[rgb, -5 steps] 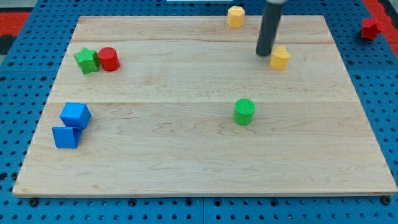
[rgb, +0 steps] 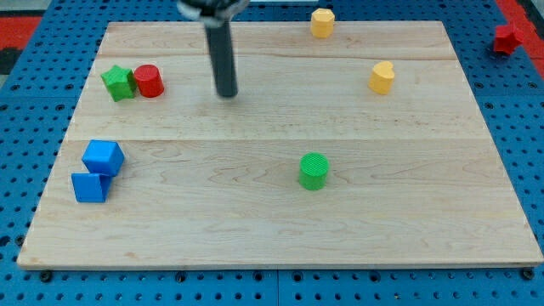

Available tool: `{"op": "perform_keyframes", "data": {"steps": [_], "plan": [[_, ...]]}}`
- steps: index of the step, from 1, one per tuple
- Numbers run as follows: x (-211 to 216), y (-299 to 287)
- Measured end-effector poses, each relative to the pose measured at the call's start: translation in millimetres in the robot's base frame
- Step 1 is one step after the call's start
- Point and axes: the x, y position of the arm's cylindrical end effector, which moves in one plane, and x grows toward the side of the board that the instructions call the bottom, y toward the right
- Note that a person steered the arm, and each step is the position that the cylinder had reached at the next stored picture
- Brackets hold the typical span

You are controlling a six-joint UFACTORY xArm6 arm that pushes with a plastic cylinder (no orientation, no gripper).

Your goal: Move your arm towards the center

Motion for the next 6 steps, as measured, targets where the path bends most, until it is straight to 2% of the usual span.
{"op": "perform_keyframes", "data": {"steps": [1, 2, 3, 4, 5, 6], "plan": [[11, 142], [50, 167], [-4, 59], [62, 9], [168, 25], [104, -53]]}}
